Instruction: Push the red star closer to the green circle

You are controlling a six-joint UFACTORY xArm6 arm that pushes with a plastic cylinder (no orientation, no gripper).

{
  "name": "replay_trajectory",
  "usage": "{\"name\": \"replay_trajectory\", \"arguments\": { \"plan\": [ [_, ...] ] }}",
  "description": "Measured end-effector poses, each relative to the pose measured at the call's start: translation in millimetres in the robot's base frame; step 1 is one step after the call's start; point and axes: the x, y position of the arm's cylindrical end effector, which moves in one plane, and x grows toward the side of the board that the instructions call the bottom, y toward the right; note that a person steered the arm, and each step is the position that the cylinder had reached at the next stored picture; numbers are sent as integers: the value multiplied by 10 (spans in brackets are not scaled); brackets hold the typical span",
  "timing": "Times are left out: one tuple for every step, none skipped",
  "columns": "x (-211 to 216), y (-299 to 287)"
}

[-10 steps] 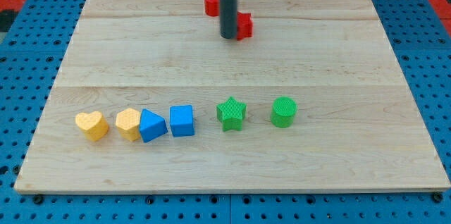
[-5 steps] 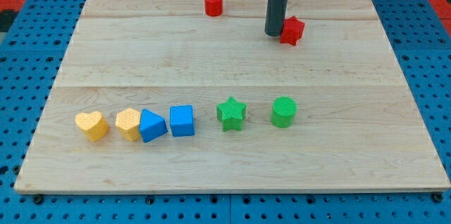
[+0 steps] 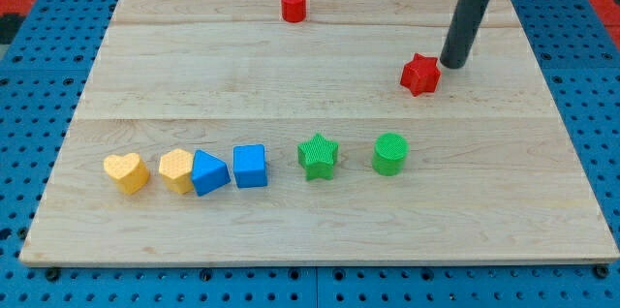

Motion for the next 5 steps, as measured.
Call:
{"name": "replay_trajectory", "arguments": {
  "plan": [
    [-25, -331],
    [352, -372],
    [772, -328],
    [1036, -262],
    [439, -282]
  ]
}}
